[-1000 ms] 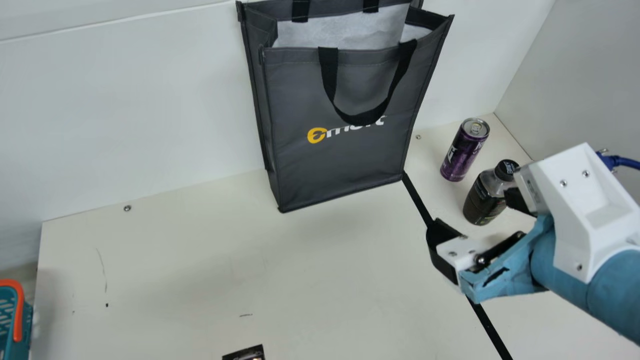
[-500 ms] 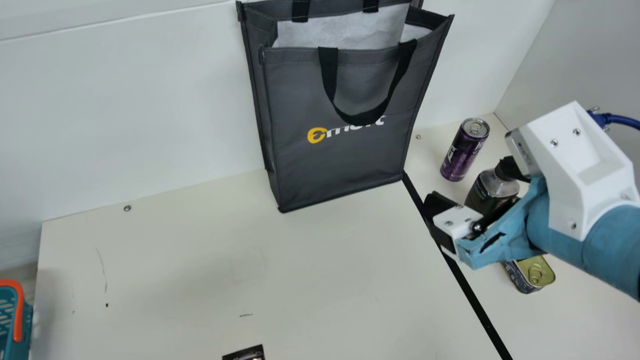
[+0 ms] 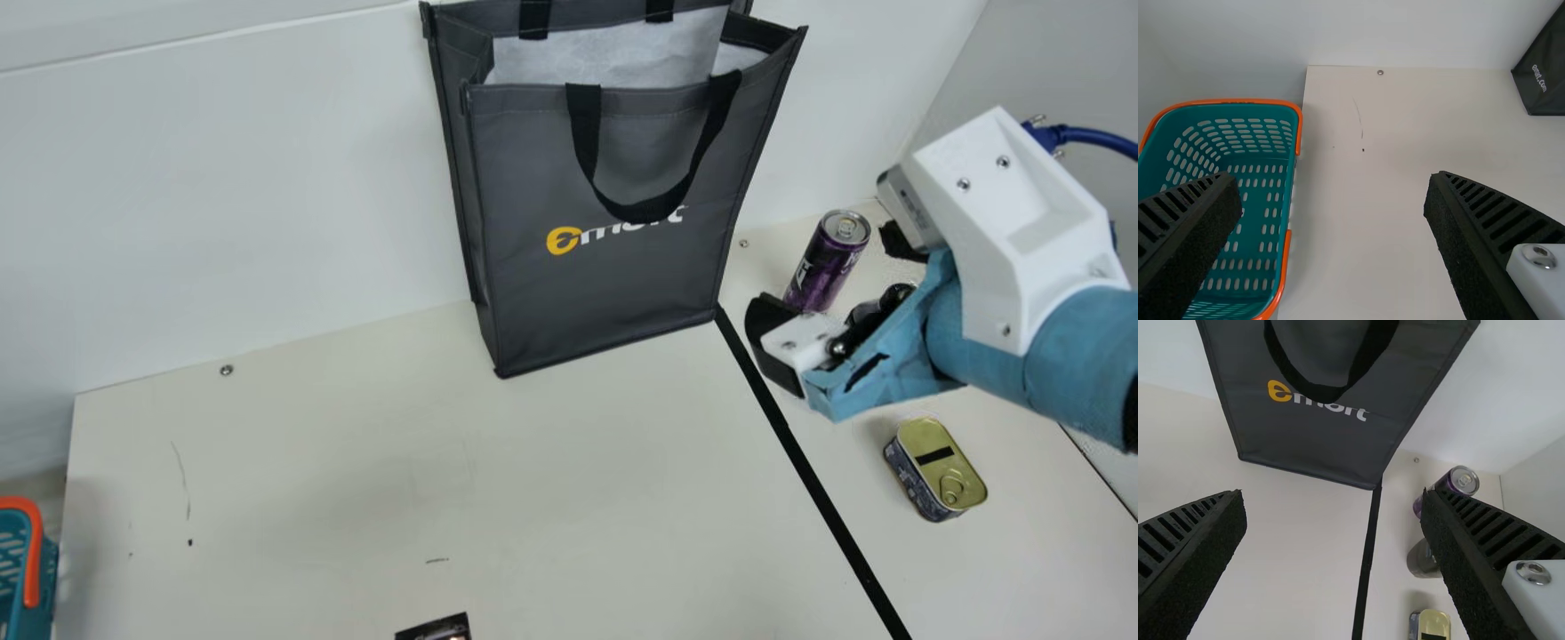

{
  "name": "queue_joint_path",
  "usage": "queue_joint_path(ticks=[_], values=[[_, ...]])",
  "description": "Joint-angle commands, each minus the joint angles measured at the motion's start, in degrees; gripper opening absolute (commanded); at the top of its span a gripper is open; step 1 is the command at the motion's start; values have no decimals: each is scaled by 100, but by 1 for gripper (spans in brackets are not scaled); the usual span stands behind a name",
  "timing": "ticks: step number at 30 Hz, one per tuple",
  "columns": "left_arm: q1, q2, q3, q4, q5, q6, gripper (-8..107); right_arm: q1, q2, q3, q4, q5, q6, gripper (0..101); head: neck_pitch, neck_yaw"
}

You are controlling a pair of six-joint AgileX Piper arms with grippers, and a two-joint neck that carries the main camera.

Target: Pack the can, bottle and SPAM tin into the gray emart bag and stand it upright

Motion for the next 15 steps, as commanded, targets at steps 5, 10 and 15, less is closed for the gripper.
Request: queue_joint_path(ticks=[5,10,15], values=[[0,0,0,0,0,0,90,121,294,-416,-101,63,-100,95,-130,-14],[0,0,0,0,0,0,90,200,579,-830,-154,164,-222,95,-130,-14],[0,0,0,0,0,0,90,238,867,-1201,-168,229,-382,95,-130,-14]])
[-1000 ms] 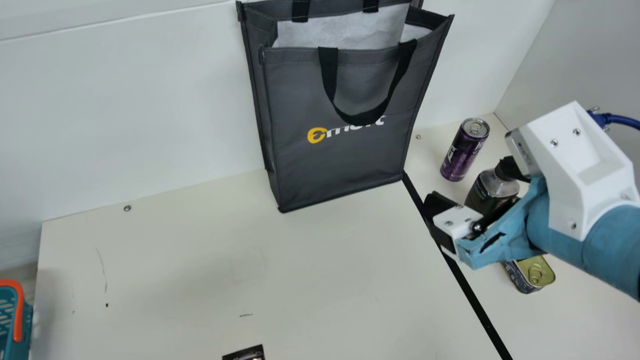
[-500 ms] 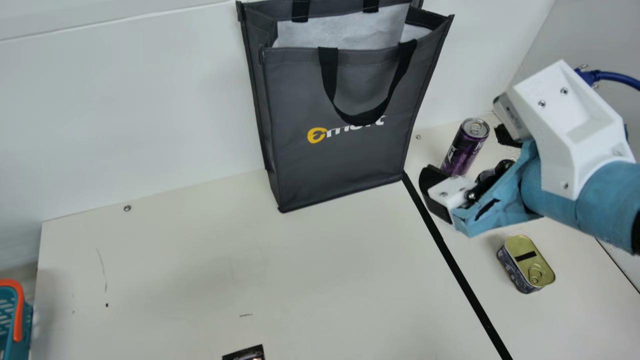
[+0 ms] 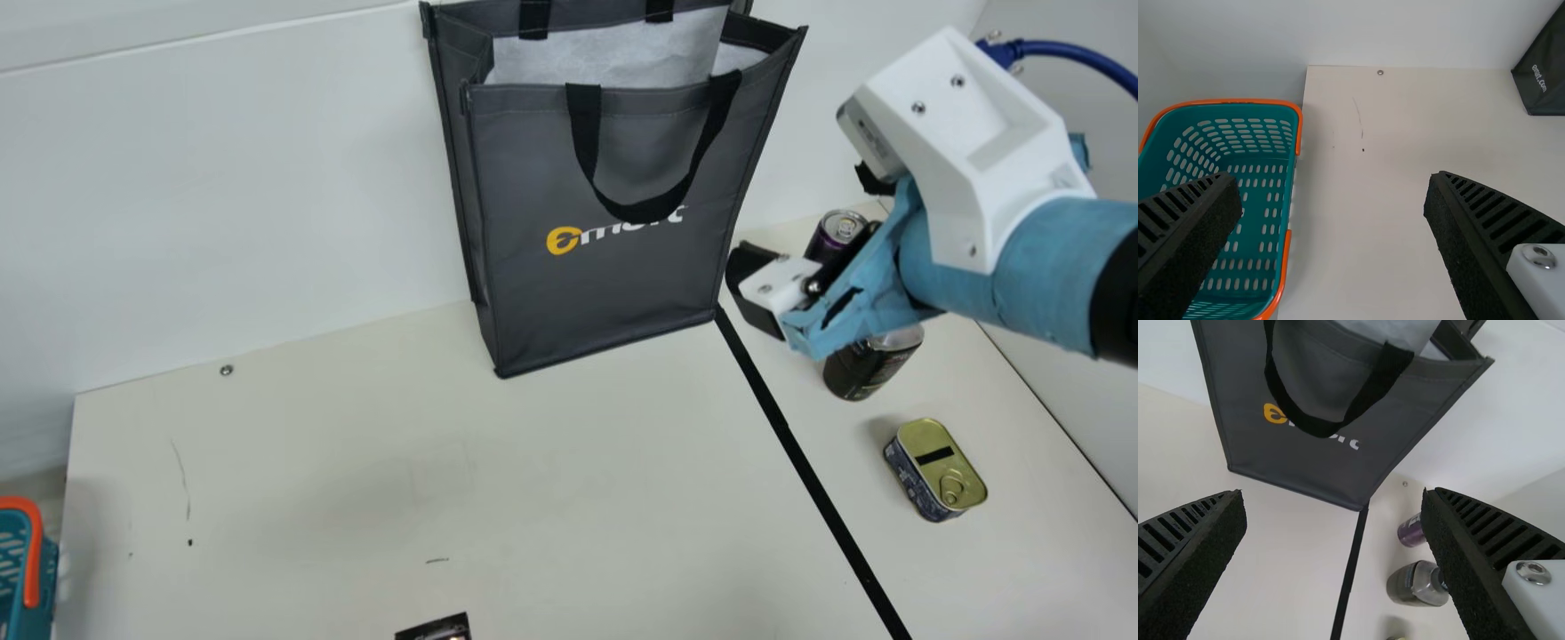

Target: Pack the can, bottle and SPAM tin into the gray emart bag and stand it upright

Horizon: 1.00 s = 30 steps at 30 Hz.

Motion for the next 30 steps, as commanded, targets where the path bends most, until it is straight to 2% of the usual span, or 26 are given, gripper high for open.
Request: queue_joint_path(ticks=[1,30], values=[[0,0,0,0,0,0,90,10,106,-141,10,5,-58,95,-130,-14],[0,0,0,0,0,0,90,184,1517,-1634,-26,5,-1236,95,-130,-14]])
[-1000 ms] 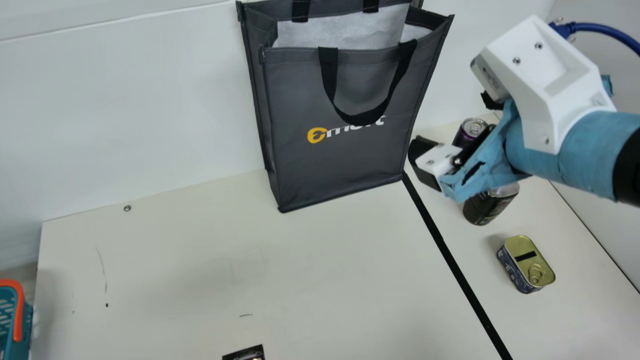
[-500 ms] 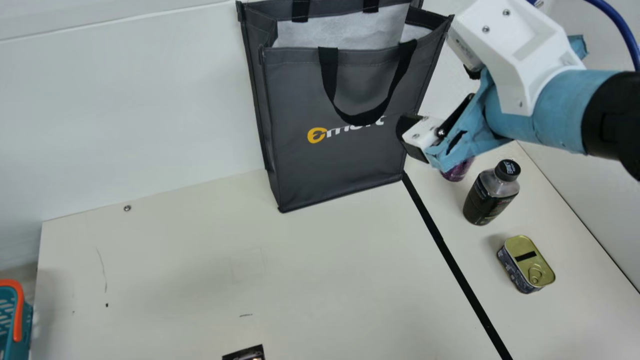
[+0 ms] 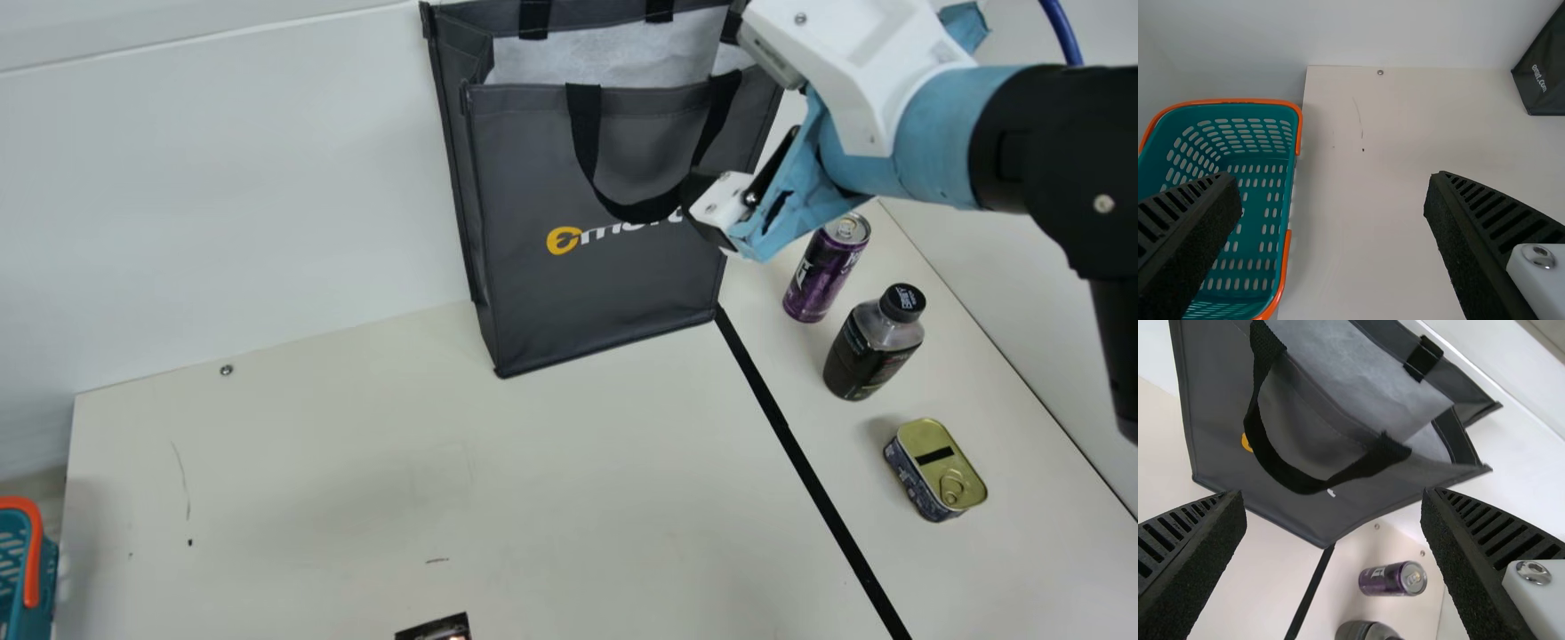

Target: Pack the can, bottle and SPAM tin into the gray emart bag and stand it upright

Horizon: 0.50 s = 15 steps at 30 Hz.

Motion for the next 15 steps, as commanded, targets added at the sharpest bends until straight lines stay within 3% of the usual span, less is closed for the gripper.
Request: queue_joint_path(ticks=[1,15], values=[[0,0,0,0,0,0,90,27,99,-111,-31,-4,-76,95,-130,-14],[0,0,0,0,0,0,90,101,877,-898,70,-4,-609,95,-130,-14]])
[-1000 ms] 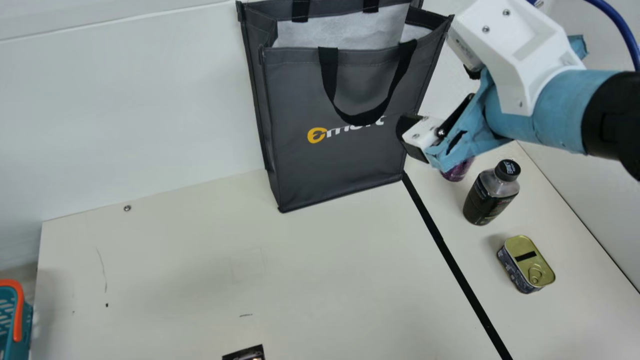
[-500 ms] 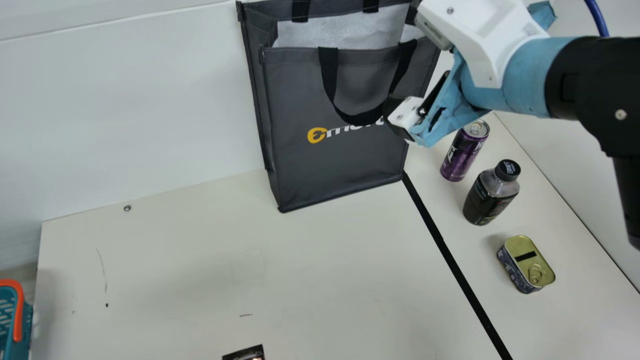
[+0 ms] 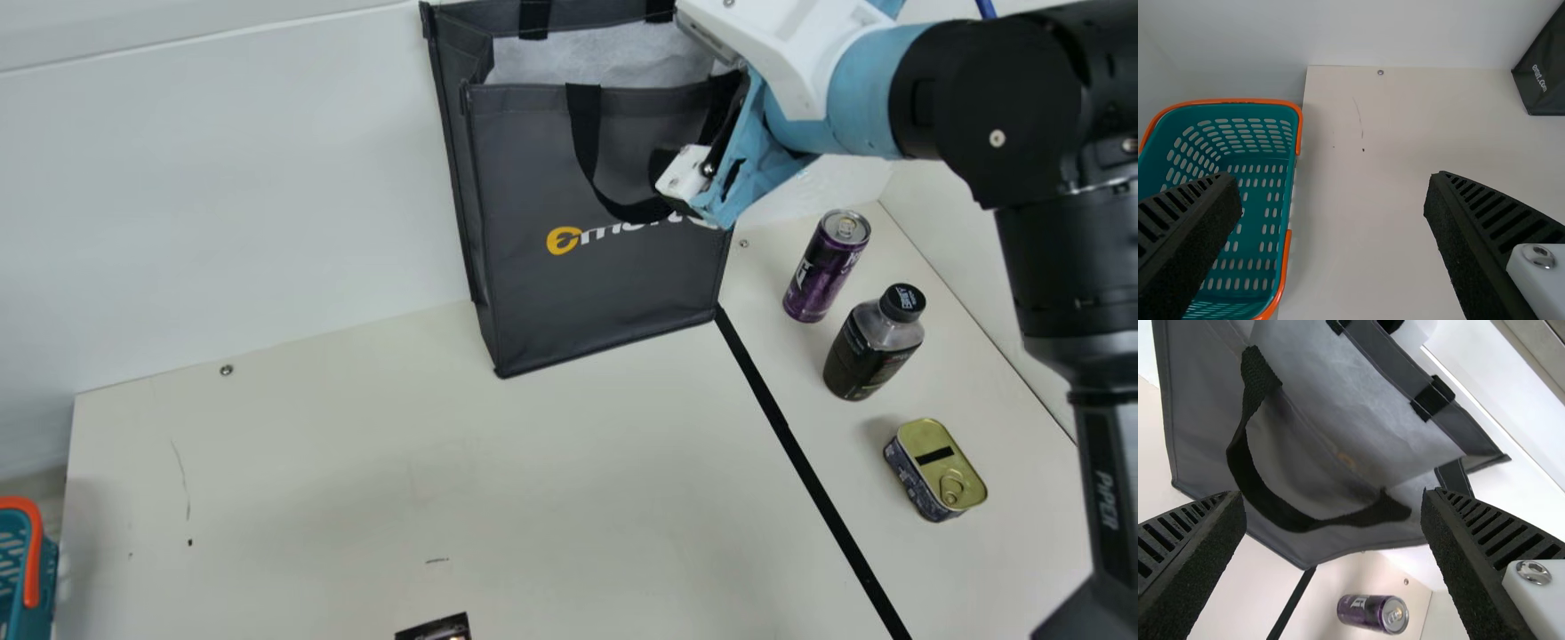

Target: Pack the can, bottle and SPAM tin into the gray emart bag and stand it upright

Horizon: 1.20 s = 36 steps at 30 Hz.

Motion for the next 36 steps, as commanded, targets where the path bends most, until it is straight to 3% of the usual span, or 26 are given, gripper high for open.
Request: queue_joint_path(ticks=[1,11,29,36], values=[[0,0,0,0,0,0,90,-14,101,-94,36,2,-63,95,-130,-14],[0,0,0,0,0,0,90,-64,593,-440,203,2,-424,95,-130,-14],[0,0,0,0,0,0,90,-92,1237,-643,356,2,-769,95,-130,-14],[0,0,0,0,0,0,90,-100,1360,-646,407,2,-835,48,-130,-14]])
